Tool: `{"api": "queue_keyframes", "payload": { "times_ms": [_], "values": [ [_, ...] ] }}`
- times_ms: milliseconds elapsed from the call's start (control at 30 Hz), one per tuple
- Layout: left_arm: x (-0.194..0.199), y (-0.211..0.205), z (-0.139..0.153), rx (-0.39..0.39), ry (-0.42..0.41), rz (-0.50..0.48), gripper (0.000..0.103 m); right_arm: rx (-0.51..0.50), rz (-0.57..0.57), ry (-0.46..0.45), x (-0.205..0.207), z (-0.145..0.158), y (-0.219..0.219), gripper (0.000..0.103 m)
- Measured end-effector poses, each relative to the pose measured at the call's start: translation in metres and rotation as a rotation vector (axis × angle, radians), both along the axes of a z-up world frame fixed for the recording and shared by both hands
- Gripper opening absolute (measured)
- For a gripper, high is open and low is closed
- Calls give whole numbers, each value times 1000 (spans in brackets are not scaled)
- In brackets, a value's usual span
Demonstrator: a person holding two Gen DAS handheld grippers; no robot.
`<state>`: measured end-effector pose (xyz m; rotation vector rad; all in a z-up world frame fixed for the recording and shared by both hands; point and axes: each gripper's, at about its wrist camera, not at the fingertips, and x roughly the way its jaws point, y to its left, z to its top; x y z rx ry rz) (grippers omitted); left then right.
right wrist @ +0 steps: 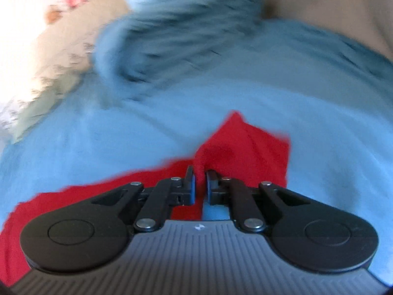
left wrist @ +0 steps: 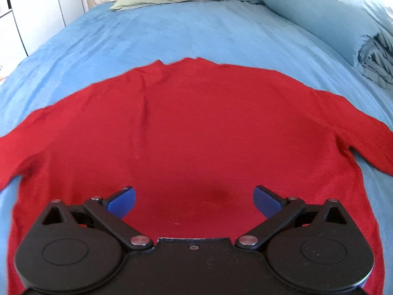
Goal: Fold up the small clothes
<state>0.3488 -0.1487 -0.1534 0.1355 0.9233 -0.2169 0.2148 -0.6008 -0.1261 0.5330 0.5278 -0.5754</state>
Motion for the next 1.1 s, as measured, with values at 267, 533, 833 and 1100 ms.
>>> {"api": "queue_keyframes", "payload": {
  "times_ms": [267,533,833,1100],
  "values": [
    [1,64,26,19,-69,95,103,-147,460,-179,90,89,172,24],
    [-9,137,32,9,-67,160,103,-226,825,24,164,0,360,24],
    [-13,174,28,-64,-17,183,103,-289,853,78,151,-52,394,27],
    [-14,155,48,-64,-75,119,103,-391,899,43,133,-27,383,103]
  ]
}}
